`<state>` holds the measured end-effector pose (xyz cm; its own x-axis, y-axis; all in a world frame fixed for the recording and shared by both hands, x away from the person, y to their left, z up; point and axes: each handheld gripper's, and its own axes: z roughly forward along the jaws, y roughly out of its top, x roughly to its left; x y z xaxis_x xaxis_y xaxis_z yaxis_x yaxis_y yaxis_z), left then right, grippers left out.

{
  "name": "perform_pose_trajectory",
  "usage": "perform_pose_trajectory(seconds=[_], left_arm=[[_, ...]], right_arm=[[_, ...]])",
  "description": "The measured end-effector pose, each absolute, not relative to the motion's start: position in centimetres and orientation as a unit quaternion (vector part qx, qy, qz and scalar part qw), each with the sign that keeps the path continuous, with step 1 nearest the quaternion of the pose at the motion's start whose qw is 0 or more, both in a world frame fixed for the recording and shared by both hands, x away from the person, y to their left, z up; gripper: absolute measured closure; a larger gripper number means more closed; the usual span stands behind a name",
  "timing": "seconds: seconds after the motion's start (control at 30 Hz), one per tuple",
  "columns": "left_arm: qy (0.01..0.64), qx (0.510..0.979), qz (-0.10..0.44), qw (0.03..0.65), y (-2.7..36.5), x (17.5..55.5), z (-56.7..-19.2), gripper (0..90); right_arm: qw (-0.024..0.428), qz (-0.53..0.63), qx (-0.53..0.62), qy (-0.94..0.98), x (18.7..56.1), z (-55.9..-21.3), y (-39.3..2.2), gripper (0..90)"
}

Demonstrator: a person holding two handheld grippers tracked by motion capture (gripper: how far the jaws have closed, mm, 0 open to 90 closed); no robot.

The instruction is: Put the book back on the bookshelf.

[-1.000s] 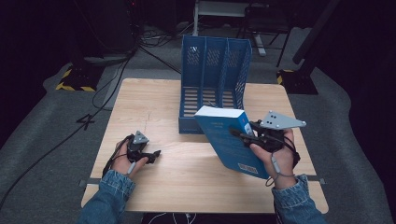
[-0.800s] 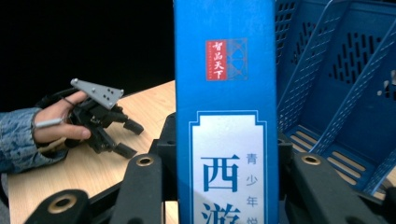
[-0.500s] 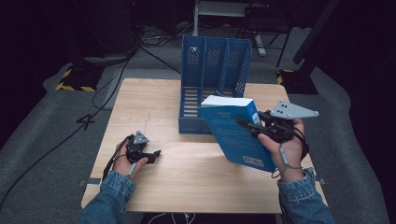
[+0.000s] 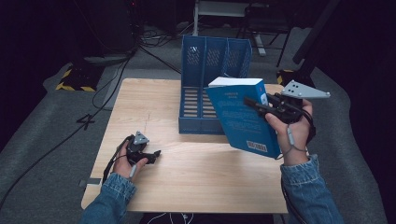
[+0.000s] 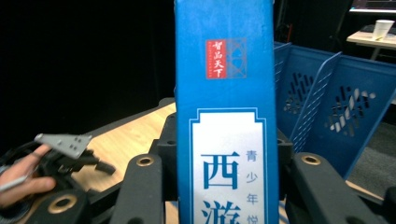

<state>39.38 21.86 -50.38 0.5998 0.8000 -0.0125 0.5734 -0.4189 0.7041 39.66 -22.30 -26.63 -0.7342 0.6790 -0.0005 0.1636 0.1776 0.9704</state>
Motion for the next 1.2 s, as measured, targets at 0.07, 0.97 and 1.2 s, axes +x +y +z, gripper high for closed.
perform_pose_trajectory(seconds=[0.07, 0.97, 1.2], left_arm=[[0.414, 0.827, 0.165, 0.343, 21.9, 39.3, -50.4, 25.8], [0.413, 0.829, 0.157, 0.342, 21.8, 39.2, -50.4, 21.1], [0.413, 0.83, 0.159, 0.341, 21.9, 39.1, -50.4, 21.2]], right_arm=[[0.227, 0.575, 0.291, 0.73, 40.2, -26.2, -22.4, 61.5], [0.229, 0.582, 0.376, 0.684, 50.4, -23.9, -24.1, 61.5], [0.222, 0.584, 0.4, 0.67, 52.6, -24.7, -25.2, 61.4]])
